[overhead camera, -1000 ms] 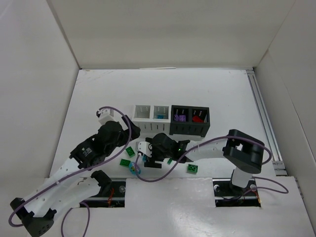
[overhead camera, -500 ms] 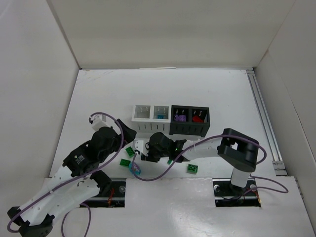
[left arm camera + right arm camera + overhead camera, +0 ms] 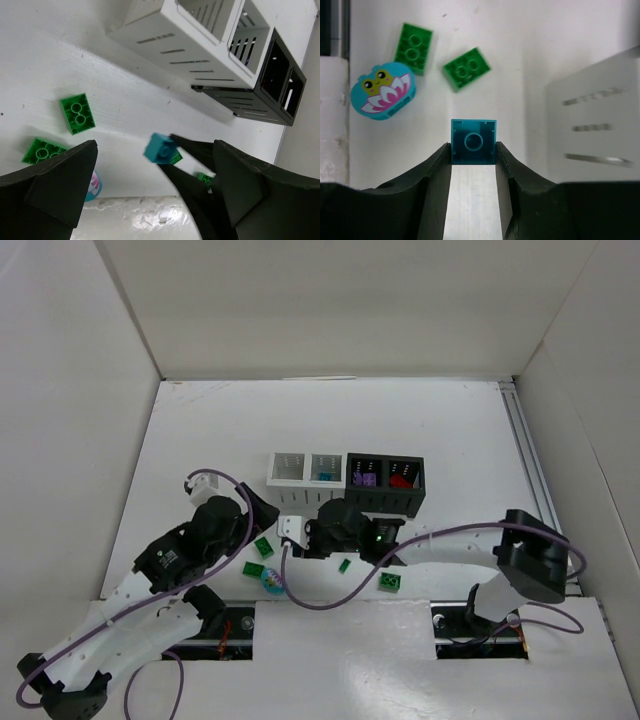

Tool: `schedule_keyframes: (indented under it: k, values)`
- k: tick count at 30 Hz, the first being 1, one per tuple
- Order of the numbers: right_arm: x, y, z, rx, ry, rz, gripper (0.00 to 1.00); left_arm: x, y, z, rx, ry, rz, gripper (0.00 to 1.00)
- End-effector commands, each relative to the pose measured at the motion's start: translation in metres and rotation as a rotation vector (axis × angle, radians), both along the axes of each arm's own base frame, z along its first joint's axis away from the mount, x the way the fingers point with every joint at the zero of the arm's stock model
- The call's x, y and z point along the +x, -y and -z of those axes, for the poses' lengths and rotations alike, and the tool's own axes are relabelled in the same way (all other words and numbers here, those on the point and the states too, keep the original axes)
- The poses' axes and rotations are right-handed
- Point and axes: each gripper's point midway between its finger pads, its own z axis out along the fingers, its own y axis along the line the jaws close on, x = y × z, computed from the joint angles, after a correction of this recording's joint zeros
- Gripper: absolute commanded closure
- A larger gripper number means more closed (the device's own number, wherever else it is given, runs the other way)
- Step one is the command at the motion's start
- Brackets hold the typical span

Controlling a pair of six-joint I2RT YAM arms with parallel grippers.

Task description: Sort the legos into containers by color

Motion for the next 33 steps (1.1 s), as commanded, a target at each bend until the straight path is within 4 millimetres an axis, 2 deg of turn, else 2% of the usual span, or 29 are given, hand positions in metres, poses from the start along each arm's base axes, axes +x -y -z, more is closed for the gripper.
schedule_keyframes:
  k: [1,2,3,4,5,8,9,11,13,15,17,19,24,25,28,30,32,33]
  values:
    - [0.024,0.014,-0.061,0.044,0.136,0.111,0.7,-0.01,0.002,0.018,-0.009,-0.072,0.009,0.0]
    - [0.032,0.02,-0.081,0.054,0.168,0.141,0.69,-0.011,0.001,0.022,-0.008,-0.082,0.003,0.0]
    - [0.042,0.03,-0.086,0.028,0.194,0.189,0.69,-0.012,0.004,0.023,-0.023,-0.101,-0.003,0.0]
    - [0.047,0.039,-0.081,-0.018,0.185,0.207,0.69,-0.013,0.003,0.025,-0.023,-0.111,-0.01,0.0]
    - [0.058,0.046,-0.091,-0.015,0.196,0.233,0.69,-0.015,0.001,0.03,-0.023,-0.13,-0.023,0.0]
    - [0.082,0.065,-0.094,-0.055,0.21,0.296,0.69,-0.019,0.002,0.043,-0.02,-0.185,-0.044,0.0]
    - [0.088,0.063,-0.099,-0.051,0.219,0.296,0.69,-0.018,0.002,0.046,-0.017,-0.198,-0.053,0.0]
    - [0.096,0.065,-0.096,-0.071,0.211,0.298,0.69,-0.021,0.006,0.049,-0.026,-0.228,-0.047,0.0]
    - [0.112,0.068,-0.103,-0.061,0.219,0.324,0.69,-0.023,0.007,0.056,-0.012,-0.267,-0.054,0.0]
    - [0.129,0.075,-0.1,-0.063,0.199,0.347,0.69,-0.025,0.005,0.062,-0.009,-0.292,-0.073,0.0]
    - [0.138,0.074,-0.094,-0.06,0.172,0.323,0.67,-0.031,0.002,0.07,0.007,-0.328,-0.079,0.0]
    - [0.15,0.077,-0.097,-0.049,0.169,0.312,0.63,-0.036,0.001,0.077,0.008,-0.365,-0.098,0.0]
    - [0.149,0.071,-0.09,-0.056,0.167,0.277,0.57,-0.043,0.003,0.088,0.017,-0.438,-0.112,0.0]
    - [0.152,0.068,-0.097,-0.037,0.18,0.279,0.57,-0.044,0.004,0.088,0.012,-0.443,-0.107,0.0]
    - [0.157,0.069,-0.094,-0.044,0.176,0.287,0.43,-0.046,0.001,0.095,0.045,-0.476,-0.114,0.0]
    - [0.156,0.067,-0.094,-0.042,0.177,0.271,0.24,-0.048,0.002,0.098,0.057,-0.492,-0.104,0.0]
    - [0.155,0.068,-0.1,-0.031,0.185,0.272,0.17,-0.051,0.004,0.1,0.057,-0.513,-0.096,0.0]
    - [0.154,0.07,-0.111,-0.014,0.206,0.269,0.14,-0.051,0.004,0.102,0.064,-0.521,-0.097,0.0]
